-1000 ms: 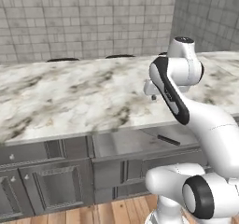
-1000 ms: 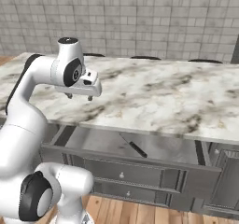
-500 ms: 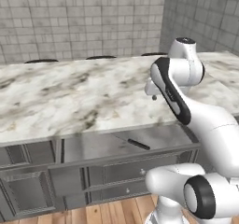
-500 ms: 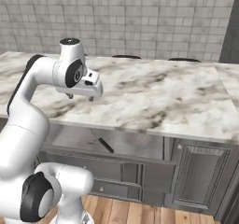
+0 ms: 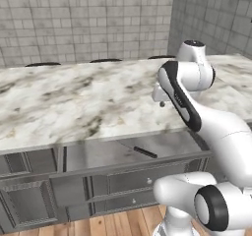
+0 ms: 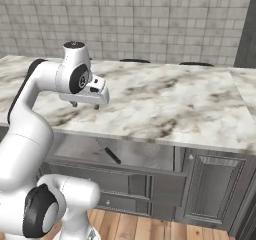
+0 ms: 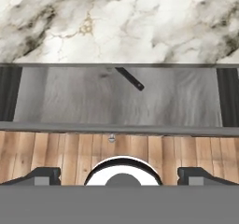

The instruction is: Pick up the knife from the drawer and place it on the cutting board. Then place the meat from the plate to the cutting board.

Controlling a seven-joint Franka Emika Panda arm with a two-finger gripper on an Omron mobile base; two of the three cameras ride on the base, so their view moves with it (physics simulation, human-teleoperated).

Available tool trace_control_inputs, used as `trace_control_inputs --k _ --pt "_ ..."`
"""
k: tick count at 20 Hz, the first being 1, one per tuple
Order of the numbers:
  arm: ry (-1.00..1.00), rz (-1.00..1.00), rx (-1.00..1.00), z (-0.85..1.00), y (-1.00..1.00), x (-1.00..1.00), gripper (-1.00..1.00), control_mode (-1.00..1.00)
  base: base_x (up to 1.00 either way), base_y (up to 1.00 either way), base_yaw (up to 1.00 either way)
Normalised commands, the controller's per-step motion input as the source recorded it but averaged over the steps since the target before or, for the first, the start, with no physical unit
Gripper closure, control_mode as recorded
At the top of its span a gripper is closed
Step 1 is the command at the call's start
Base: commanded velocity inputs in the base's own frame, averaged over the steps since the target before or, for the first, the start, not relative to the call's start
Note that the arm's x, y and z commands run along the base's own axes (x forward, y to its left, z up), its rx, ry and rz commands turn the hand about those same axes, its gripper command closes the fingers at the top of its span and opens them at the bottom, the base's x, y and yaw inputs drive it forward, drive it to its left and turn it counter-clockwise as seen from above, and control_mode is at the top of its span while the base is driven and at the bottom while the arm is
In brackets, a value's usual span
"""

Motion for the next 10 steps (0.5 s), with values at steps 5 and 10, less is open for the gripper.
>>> trace_control_inputs --k 5,10 --pt "0.10 0.00 0.03 -0.67 -0.04 -0.09 -1.00 -1.00 0.00 0.00 0.00" --pt "0.07 0.00 0.02 -0.62 -0.06 -0.10 -1.00 -1.00 0.00 0.00 0.00"
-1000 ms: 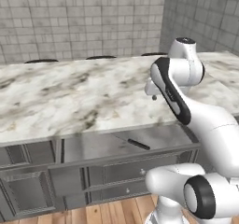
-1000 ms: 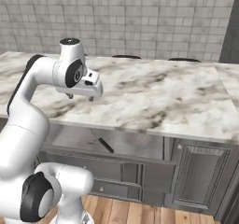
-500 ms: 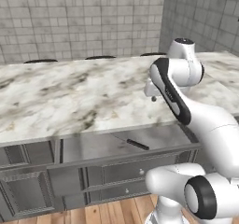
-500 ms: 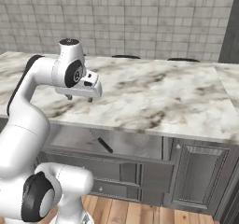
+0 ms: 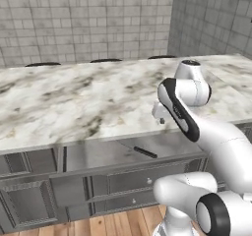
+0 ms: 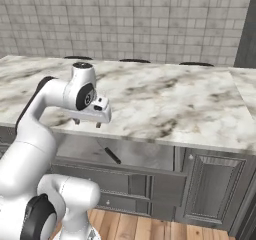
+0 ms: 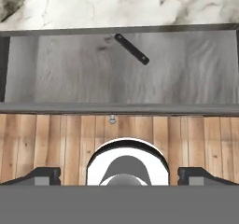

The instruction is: Pick up the knife from the drawer and place it on the cutting board. Then place the meat from the plate to the cutting board.

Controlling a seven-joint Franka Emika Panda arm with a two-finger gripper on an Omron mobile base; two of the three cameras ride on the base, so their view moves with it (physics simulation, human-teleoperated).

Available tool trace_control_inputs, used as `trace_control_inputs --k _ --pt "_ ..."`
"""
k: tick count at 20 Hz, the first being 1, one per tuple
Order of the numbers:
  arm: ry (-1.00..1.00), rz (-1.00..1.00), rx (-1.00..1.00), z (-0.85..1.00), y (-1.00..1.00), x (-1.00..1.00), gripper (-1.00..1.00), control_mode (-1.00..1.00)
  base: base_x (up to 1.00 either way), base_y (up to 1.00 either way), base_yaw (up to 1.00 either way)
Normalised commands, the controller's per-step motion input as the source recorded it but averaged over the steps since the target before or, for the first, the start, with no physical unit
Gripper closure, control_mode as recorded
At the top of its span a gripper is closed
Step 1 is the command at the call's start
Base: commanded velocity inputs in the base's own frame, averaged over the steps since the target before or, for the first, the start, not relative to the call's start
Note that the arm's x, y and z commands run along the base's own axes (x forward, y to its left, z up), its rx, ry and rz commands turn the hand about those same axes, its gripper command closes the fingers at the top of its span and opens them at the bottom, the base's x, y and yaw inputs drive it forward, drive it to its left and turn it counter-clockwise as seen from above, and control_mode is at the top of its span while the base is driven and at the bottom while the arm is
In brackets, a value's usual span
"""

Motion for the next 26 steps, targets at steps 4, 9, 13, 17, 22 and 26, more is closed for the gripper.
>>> trace_control_inputs --k 4,9,13,17,22,26 --pt "0.07 -0.01 0.00 -0.53 0.02 -0.04 -1.00 -1.00 0.00 0.00 0.00" --pt "0.03 -0.02 -0.04 -0.58 0.05 0.19 -1.00 -1.00 0.00 0.00 0.00" --pt "0.00 0.00 -0.02 -0.47 0.00 0.10 -1.00 -1.00 0.00 0.00 0.00" --pt "0.00 -0.01 0.00 -0.47 0.00 0.20 -1.00 -1.00 0.00 0.00 0.00" --pt "0.00 -0.01 0.00 -0.52 0.00 0.31 -1.00 -1.00 0.00 0.00 0.00" --pt "-0.02 0.00 0.00 -0.55 0.00 0.34 -1.00 -1.00 0.00 0.00 0.00"
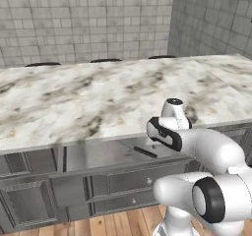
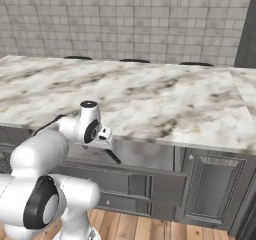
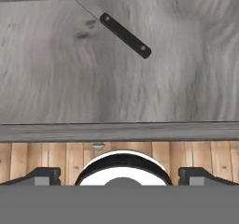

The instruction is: Pick up the knife from the drawer and place it on the cutting board. Then place the meat from the plate to the cutting board.

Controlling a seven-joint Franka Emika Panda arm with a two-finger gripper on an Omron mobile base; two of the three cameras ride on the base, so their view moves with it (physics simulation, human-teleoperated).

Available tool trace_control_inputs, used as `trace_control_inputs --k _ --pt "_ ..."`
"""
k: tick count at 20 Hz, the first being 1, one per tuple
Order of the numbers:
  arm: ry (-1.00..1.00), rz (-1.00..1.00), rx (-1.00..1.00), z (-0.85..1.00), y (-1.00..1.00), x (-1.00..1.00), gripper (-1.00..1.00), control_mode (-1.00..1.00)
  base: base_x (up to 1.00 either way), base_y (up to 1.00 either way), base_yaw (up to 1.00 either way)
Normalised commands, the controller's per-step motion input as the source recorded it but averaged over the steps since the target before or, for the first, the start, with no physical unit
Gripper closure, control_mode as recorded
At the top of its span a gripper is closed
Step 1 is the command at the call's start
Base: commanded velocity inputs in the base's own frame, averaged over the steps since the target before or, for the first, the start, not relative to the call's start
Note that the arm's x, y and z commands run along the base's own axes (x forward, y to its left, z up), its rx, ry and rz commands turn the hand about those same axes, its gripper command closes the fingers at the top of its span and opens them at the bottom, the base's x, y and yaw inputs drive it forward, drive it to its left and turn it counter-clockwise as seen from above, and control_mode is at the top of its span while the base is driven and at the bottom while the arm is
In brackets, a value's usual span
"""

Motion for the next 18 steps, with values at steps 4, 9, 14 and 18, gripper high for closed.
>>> trace_control_inputs --k 4,9,14,18 --pt "-0.03 0.00 0.00 -0.48 0.00 0.38 -1.00 -1.00 0.00 0.00 0.00" --pt "0.00 0.00 0.00 -0.30 -0.01 0.31 -1.00 -1.00 0.00 0.00 0.00" --pt "0.00 -0.01 0.00 -0.22 0.00 0.07 -1.00 -1.00 0.00 0.00 0.00" --pt "0.00 0.00 0.00 -0.20 0.00 -0.05 -1.00 -1.00 0.00 0.00 0.00"
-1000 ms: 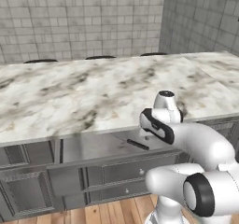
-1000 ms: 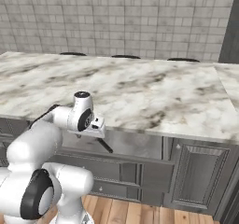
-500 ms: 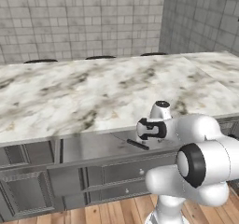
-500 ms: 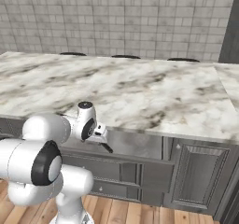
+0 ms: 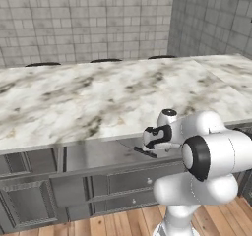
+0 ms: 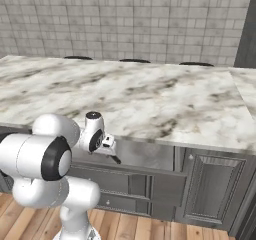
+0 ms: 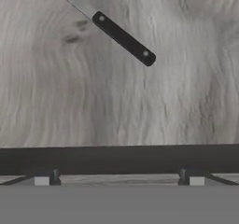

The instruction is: Pick up the knife from the drawer and place it on the cutting board. Then place the meat from the plate to the cutting board.

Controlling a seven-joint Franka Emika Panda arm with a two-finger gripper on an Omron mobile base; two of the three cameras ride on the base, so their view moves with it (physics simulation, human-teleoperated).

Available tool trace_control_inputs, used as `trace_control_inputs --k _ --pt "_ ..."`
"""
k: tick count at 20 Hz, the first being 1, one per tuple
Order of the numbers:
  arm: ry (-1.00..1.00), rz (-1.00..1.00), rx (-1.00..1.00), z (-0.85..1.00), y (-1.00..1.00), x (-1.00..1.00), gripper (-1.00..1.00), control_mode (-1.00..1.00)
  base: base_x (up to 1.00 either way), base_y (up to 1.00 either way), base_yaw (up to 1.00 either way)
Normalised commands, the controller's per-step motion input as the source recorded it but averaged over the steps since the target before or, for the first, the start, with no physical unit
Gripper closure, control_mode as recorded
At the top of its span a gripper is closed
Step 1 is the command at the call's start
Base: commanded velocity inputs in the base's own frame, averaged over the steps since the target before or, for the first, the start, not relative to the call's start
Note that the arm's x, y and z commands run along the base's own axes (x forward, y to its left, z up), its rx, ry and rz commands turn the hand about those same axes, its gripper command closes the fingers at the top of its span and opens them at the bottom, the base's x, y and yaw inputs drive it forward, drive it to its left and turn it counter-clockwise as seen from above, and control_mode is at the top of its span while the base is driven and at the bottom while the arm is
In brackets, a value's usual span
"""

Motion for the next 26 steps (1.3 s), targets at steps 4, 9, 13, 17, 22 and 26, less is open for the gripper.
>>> trace_control_inputs --k 4,9,13,17,22,26 --pt "0.00 0.00 0.00 -0.25 0.00 -0.26 -1.00 -1.00 0.00 0.00 0.00" --pt "0.00 0.00 0.00 -0.29 0.00 -0.36 -1.00 -1.00 0.00 0.00 0.00" --pt "0.00 0.00 0.00 -0.35 0.00 -0.39 -1.00 -1.00 0.00 0.00 0.00" --pt "0.08 0.00 0.01 -0.32 0.01 -0.54 -1.00 -1.00 0.00 0.00 0.00" --pt "0.11 0.00 0.02 -0.32 0.07 -0.57 -1.00 -1.00 0.00 0.00 0.00" --pt "-0.13 0.00 0.01 0.43 0.00 -0.27 -1.00 -1.00 0.00 0.00 0.00"
